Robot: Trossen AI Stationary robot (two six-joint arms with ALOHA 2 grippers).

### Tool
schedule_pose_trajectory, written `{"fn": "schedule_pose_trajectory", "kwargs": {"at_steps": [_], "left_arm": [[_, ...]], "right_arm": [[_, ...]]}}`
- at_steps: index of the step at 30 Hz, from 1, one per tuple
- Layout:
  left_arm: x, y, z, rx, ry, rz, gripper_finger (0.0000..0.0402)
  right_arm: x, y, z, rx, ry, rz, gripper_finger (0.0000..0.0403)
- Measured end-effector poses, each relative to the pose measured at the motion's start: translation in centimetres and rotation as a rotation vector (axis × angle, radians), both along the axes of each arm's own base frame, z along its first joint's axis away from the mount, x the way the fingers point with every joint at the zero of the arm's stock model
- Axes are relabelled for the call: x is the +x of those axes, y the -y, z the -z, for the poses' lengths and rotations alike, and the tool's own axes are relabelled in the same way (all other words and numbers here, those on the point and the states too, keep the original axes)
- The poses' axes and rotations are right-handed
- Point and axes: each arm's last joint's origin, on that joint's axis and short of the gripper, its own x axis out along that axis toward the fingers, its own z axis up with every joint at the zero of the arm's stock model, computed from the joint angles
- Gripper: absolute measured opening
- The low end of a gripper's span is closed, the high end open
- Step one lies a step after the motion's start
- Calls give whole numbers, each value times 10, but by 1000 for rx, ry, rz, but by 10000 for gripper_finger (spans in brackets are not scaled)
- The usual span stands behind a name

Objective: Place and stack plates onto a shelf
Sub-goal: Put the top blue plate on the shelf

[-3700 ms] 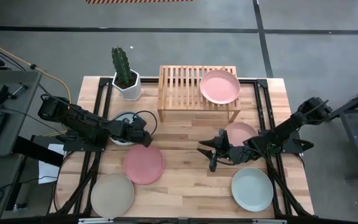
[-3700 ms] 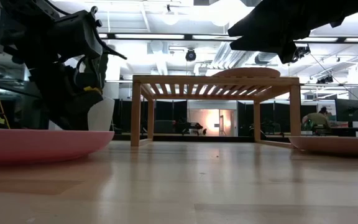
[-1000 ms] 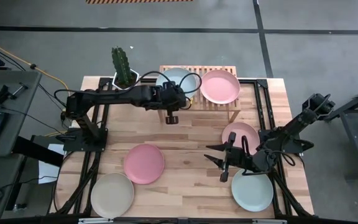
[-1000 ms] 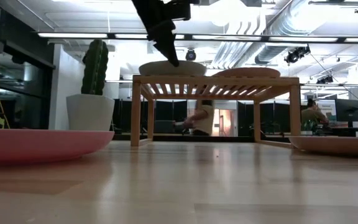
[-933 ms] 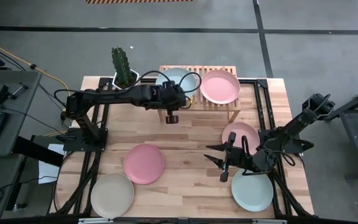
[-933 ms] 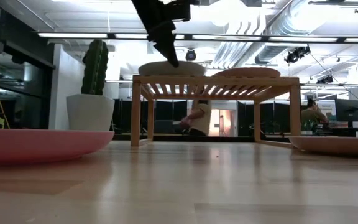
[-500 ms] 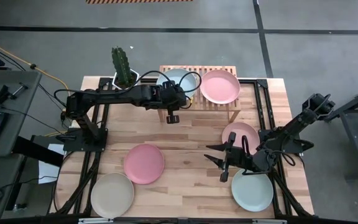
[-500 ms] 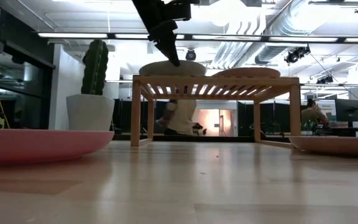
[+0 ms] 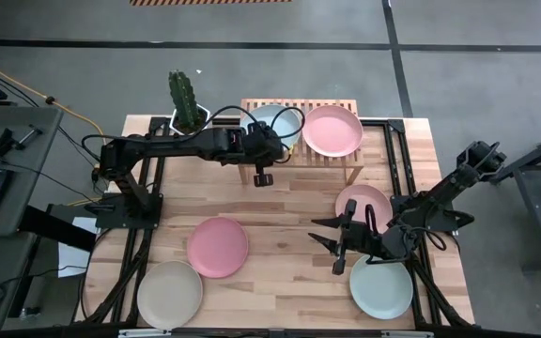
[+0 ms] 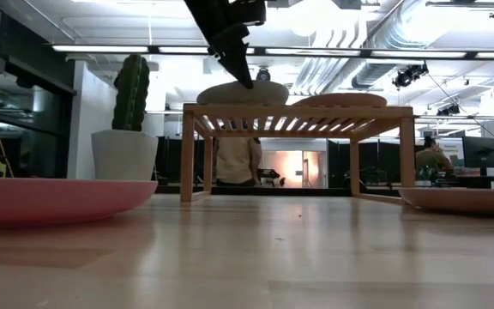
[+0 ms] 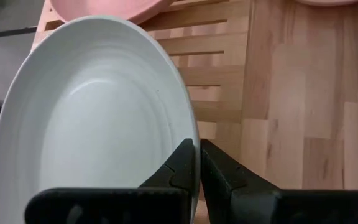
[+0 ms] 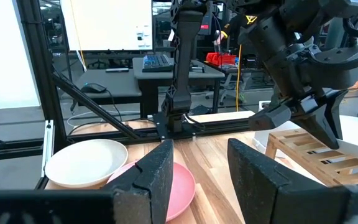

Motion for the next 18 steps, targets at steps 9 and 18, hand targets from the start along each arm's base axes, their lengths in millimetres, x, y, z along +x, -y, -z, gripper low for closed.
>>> {"fn": "schedule_pose_trajectory", "kwargs": {"at_steps": [9,18], "left_arm": [[0,0,0,0,-3,1,11],[0,0,0,1,-1,1,55]], "right_arm": [[0,0,0,0,0,0,139],[0,0,0,0,0,0,139]]}}
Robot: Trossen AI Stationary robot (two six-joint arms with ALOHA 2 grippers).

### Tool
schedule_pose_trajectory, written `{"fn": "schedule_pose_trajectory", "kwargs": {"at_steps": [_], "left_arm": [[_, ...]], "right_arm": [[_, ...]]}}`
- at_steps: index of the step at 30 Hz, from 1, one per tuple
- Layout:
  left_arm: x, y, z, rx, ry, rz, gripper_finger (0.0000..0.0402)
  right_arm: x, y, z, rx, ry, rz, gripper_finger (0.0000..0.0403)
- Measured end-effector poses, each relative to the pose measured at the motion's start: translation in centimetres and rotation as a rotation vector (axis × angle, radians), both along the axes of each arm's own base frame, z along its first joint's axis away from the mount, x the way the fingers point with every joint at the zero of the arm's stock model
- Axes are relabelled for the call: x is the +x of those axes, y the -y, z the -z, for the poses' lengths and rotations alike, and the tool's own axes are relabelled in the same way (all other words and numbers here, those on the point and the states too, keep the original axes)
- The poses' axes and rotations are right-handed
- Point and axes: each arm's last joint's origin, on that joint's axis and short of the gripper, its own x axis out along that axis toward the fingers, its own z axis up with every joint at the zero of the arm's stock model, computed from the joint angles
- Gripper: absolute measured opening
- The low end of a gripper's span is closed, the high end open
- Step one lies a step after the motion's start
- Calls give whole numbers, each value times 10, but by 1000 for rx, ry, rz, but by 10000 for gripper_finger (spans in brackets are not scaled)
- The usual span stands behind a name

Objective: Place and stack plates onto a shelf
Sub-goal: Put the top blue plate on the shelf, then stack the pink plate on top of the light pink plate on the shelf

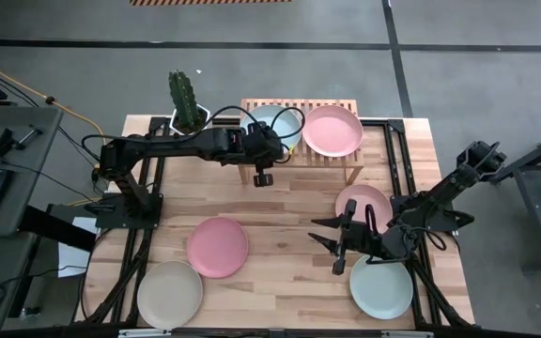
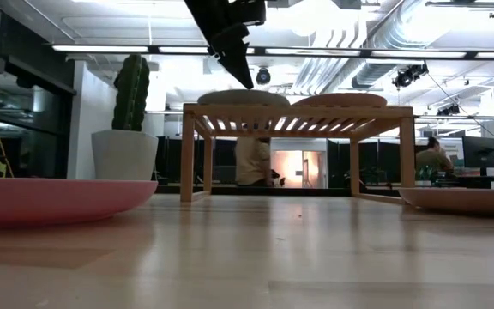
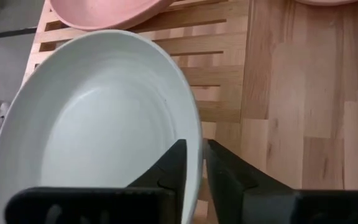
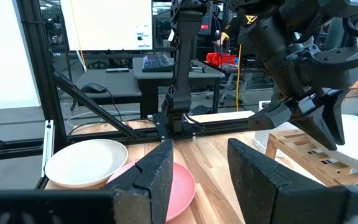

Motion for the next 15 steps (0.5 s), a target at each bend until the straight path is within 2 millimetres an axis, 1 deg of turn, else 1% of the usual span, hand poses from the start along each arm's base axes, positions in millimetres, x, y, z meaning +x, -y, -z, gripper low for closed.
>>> {"fn": "schedule_pose_trajectory", "kwargs": {"at_steps": [6,8,10,12,15], "left_arm": [[0,0,-1,2,0,0,89],[-4,1,-5,5,3,-2,97],[-10,5,-19,0,29,-10,102],[-19,11,-37,-13,76,-15,103],[-38,25,-65,-78,186,11,103]], "right_arm": [[0,0,0,0,0,0,139],[0,0,0,0,0,0,139],[0,0,0,0,0,0,139],[0,0,0,-1,0,0,139],[0,0,0,-2,-1,1,139]]}}
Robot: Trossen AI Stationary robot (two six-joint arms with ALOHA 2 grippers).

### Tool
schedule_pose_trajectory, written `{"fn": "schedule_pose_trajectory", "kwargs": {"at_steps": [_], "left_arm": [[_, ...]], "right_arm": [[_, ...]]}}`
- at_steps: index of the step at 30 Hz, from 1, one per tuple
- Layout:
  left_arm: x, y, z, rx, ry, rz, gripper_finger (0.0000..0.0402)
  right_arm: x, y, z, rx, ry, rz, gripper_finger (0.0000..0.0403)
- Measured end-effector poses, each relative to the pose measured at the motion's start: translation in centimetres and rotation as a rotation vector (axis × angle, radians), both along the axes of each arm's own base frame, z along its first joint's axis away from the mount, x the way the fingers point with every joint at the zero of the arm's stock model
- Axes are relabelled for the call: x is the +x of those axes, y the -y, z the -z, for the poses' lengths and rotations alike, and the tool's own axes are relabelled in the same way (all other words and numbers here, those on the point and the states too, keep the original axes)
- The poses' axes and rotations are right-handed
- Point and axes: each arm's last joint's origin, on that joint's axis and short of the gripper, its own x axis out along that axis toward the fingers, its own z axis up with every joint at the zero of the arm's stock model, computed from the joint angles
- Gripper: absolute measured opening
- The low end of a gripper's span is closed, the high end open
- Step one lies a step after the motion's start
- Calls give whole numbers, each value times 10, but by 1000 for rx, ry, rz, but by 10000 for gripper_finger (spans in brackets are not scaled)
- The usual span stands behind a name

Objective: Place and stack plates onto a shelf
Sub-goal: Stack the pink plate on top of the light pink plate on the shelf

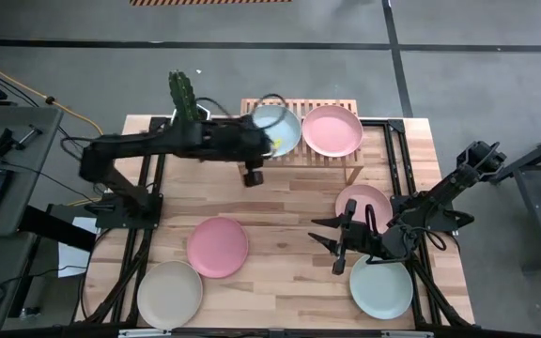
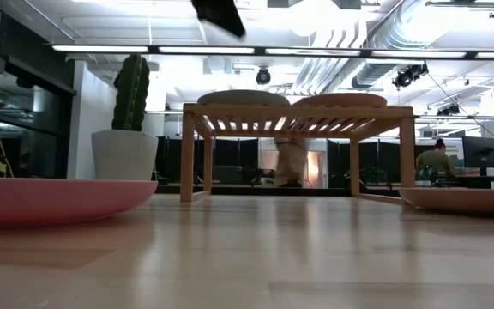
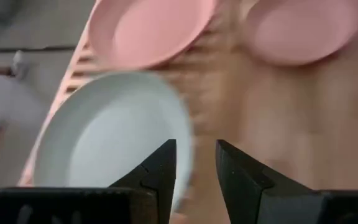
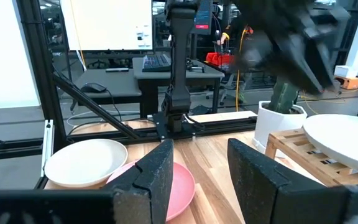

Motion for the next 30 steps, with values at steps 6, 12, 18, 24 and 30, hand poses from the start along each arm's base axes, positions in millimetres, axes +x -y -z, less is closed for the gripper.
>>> {"fn": "schedule_pose_trajectory", "kwargs": {"at_steps": [6,12,18,24,30], "left_arm": [[-46,49,-25,-182,200,167,102],[-83,110,36,-233,348,359,102],[-115,143,137,-327,396,439,102],[-139,136,195,-302,265,344,102],[-138,118,203,-169,248,195,102]], "right_arm": [[0,0,0,0,-1,1,139],[0,0,1,38,0,-9,139],[0,0,5,78,-15,-10,139],[3,3,5,91,-12,7,139],[7,9,7,79,-26,33,139]]}}
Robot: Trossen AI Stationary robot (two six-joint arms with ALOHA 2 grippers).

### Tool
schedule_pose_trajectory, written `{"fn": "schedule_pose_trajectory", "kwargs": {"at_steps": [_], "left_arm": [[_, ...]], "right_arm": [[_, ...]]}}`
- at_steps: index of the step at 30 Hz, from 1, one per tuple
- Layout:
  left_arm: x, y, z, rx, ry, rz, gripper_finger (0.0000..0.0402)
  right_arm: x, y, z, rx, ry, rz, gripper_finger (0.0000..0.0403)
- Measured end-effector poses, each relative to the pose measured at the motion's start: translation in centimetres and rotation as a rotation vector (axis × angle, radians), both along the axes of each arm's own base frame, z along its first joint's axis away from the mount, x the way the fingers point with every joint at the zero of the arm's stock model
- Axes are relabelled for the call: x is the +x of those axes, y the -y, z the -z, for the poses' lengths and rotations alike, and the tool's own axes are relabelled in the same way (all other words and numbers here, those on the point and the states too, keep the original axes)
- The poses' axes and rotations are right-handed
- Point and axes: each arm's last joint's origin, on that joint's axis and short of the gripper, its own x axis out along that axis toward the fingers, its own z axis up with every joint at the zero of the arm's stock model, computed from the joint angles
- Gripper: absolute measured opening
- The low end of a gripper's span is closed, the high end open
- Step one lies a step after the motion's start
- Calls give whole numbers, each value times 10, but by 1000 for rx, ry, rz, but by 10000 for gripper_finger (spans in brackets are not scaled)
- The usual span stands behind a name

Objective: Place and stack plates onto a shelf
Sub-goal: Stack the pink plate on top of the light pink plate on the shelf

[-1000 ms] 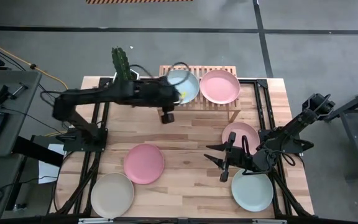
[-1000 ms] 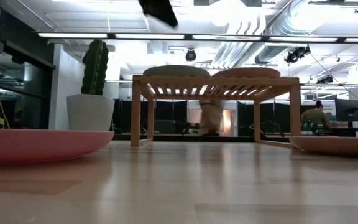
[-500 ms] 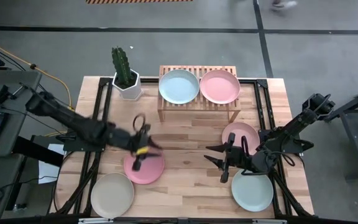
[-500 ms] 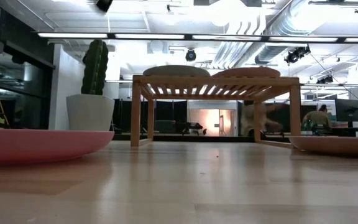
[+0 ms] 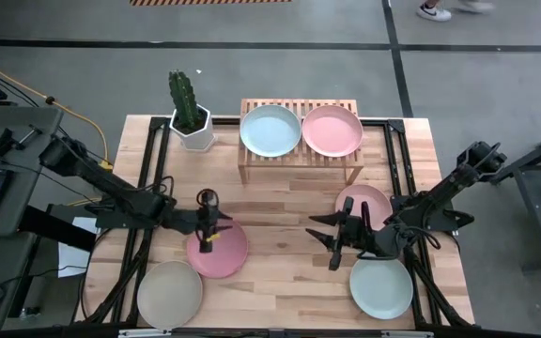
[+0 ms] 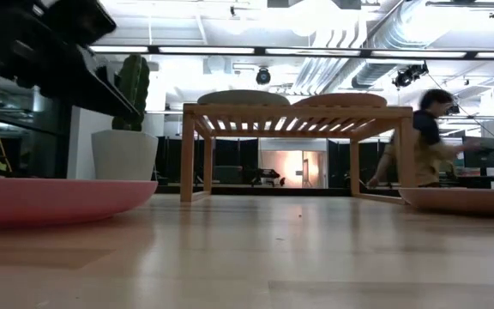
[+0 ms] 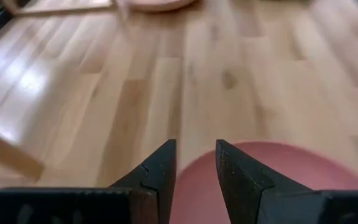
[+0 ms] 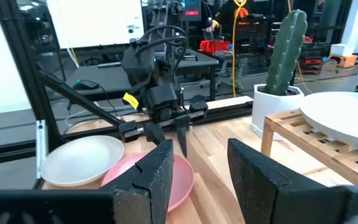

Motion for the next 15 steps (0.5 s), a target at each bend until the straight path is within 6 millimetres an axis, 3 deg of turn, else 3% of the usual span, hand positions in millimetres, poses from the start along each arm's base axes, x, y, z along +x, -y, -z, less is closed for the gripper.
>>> {"fn": "schedule_pose_trajectory", "kwargs": {"at_steps": [7,15], "left_arm": [[4,-19,6,-77,-86,-14,109],[3,-32,19,-94,-227,-17,173]], "right_arm": [[3,6,3,0,-26,26,139],[4,6,4,0,-28,16,139]]}}
